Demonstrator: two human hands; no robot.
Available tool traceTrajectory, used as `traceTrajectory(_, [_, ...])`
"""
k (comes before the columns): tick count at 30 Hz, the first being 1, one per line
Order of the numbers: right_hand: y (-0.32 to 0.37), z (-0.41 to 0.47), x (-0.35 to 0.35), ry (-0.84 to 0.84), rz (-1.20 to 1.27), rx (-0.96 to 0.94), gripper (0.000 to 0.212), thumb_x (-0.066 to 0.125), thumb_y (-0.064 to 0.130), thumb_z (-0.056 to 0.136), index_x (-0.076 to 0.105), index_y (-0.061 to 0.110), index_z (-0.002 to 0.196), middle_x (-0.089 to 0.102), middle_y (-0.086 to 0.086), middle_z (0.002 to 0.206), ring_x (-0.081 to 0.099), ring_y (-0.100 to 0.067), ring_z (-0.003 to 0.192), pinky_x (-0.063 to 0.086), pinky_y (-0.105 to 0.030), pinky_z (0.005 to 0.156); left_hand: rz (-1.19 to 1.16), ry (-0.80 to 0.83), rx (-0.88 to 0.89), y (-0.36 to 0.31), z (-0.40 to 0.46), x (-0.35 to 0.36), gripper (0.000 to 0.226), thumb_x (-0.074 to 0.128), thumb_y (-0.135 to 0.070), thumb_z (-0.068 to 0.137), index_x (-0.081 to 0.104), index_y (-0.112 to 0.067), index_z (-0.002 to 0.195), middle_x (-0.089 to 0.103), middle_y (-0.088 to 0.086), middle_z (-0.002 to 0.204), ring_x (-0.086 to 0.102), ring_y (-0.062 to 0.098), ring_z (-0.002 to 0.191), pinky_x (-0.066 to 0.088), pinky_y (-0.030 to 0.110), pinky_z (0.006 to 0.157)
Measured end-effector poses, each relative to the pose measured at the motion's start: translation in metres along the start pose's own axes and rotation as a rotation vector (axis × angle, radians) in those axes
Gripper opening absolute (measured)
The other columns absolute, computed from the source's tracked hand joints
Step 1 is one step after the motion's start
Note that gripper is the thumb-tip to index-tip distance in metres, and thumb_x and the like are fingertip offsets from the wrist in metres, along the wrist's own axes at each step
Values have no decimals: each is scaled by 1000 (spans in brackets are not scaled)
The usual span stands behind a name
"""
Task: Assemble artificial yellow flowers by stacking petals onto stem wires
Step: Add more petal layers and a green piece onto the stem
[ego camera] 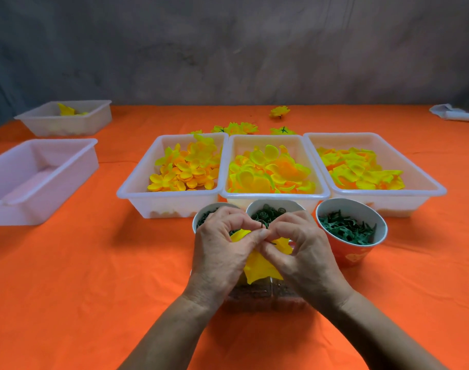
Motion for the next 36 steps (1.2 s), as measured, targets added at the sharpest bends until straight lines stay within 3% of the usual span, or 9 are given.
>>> traceTrajectory(5, [-5, -1, -4, 29, 106, 154, 7, 80, 26, 72, 75, 22, 71, 66, 8, 77, 55, -13, 92, 47, -30, 68, 23, -28, -2, 5, -5, -4, 16, 80, -11, 69, 72, -24, 67, 64, -10, 76, 60, -1, 79, 48, 23, 71])
traceTrajectory(10, [-14, 0, -6, 106, 203, 218, 14, 80, 16, 72, 74, 29, 71, 66, 11, 80, 56, -13, 97, 51, -41, 77, 25, -30, -35, 14, -10, -4, 19, 78, -7, 72, 74, -25, 70, 63, -9, 79, 63, 11, 83, 53, 48, 70])
traceTrajectory(14, [-10, 1, -6, 80, 163, 125, 11, 81, 16, 72, 75, 25, 71, 65, 14, 78, 56, -14, 94, 52, -40, 71, 128, -7, 97, 12, -11, -3, 2, 78, -18, 73, 76, -18, 74, 63, -9, 84, 59, 16, 91, 50, 53, 72])
traceTrajectory(16, [-6, 2, -7, 45, 102, 15, 9, 81, 13, 72, 75, 20, 71, 64, 12, 77, 56, -17, 90, 52, -39, 69, 208, -21, 189, 9, -11, -3, 6, 73, -25, 71, 75, -19, 71, 63, -10, 82, 55, 12, 89, 50, 52, 70])
traceTrajectory(25, [-7, 4, -3, -3, 40, -120, 4, 73, 17, 72, 73, 13, 70, 64, 6, 76, 56, -17, 81, 44, -28, 71, 284, -83, 346, 11, -10, 2, 6, 72, -18, 73, 71, -15, 69, 68, -11, 80, 59, 18, 85, 47, 48, 74])
traceTrajectory(31, [-13, 3, -2, 7, 119, -58, 8, 72, 19, 72, 73, 11, 70, 63, 8, 77, 55, -13, 83, 46, -26, 73, 237, -84, 319, 14, -12, 3, 5, 72, -17, 73, 70, -14, 69, 67, -12, 80, 59, 18, 86, 47, 52, 76])
traceTrajectory(36, [-6, 1, -8, 9, 9, -71, 2, 78, 16, 74, 76, 15, 74, 66, 6, 75, 56, -19, 85, 49, -42, 69, 122, -52, 152, 18, -14, -1, 5, 73, -22, 73, 74, -17, 70, 66, -12, 83, 59, 13, 93, 50, 48, 72])
Point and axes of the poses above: each hand's wrist, its own z-axis towards the middle knuckle, its own x-axis out of the palm, y = z × x, the point moved 5 cm from there along z, towards the middle knuckle
